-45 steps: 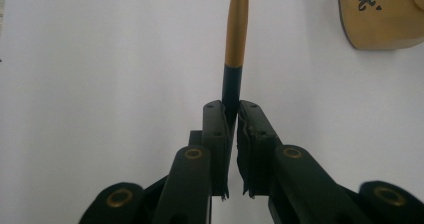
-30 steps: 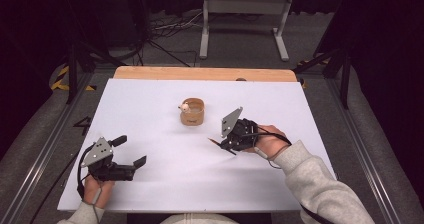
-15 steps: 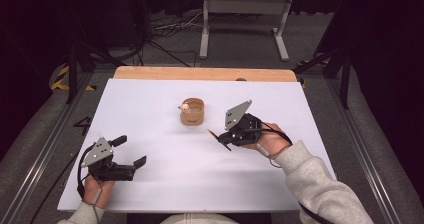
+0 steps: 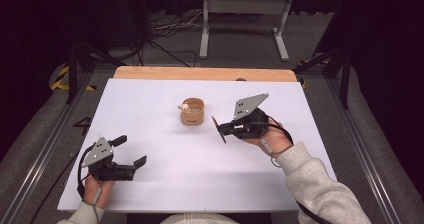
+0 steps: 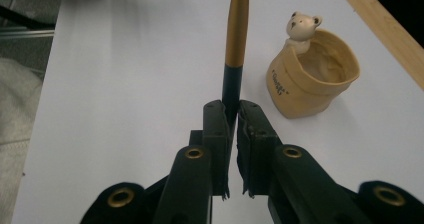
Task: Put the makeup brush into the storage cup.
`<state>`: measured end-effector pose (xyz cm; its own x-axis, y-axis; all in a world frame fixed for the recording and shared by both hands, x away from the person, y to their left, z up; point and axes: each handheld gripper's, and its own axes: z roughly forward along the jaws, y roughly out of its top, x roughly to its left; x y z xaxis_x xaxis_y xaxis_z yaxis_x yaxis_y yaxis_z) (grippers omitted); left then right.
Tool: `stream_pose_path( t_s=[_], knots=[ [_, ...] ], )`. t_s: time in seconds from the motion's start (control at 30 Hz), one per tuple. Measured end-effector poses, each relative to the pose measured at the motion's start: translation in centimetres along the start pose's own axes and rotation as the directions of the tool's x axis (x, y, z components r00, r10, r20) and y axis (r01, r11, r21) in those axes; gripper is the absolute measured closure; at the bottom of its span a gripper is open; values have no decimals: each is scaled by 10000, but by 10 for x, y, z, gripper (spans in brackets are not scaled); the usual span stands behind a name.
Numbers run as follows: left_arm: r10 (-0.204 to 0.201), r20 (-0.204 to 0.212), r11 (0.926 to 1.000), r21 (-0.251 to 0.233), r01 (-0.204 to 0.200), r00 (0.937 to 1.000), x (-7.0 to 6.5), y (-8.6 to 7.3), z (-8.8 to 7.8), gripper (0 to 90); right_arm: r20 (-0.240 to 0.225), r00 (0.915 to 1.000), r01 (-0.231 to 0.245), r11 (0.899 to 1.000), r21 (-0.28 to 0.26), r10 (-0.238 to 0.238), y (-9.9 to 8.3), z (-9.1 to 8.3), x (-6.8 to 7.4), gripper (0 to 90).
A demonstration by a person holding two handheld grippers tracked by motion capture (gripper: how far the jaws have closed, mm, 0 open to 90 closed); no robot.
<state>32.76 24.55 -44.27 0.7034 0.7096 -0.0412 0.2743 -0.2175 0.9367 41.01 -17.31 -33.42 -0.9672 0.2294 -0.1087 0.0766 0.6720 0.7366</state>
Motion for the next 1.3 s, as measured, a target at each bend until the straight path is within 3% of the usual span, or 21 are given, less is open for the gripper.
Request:
stream_pose_path(
  t_s=[0.13,0.3,0.6,0.7,0.73,0.83,0.87,1.0,1.23,1.3],
  knots=[
    [-45,2,10000,-9,45,10000,0,0,0,13,270,9989,-359,9969,-706,379,-3,-5,-3,835],
    [-46,11,10000,5,46,10000,0,0,0,13,364,9971,-619,9913,-1162,665,-6,-8,-5,834],
    [-49,-33,10000,-27,49,10000,0,0,0,13,857,9878,-1068,9661,-2349,1300,-12,-13,-7,834],
    [-41,-31,10000,-23,41,10000,0,-1,0,13,951,9833,-1231,9520,-2804,1551,-14,-15,-8,834],
    [-41,-18,10000,-24,41,10000,0,-1,0,13,989,9802,-1339,9424,-3066,1714,-15,-16,-9,834],
    [-28,-34,10000,-24,28,10000,0,-1,0,13,1144,9756,-1387,9300,-3405,1874,-18,-17,-10,834],
    [-28,-34,10000,-24,28,10000,0,-1,0,13,1144,9756,-1387,9300,-3405,1874,-18,-17,-10,834],
    [-34,-74,10000,-6,34,10000,1,-1,0,13,1355,9665,-1491,9069,-3941,2178,-22,-18,-12,834],
    [-25,-92,10000,-34,25,10000,1,-1,0,13,1524,9591,-1518,8874,-4353,2388,-24,-18,-12,833],
    [-28,-80,10000,-19,28,10000,1,-1,0,13,1628,9539,-1539,8767,-4557,2521,-24,-17,-12,834]
  ],
)
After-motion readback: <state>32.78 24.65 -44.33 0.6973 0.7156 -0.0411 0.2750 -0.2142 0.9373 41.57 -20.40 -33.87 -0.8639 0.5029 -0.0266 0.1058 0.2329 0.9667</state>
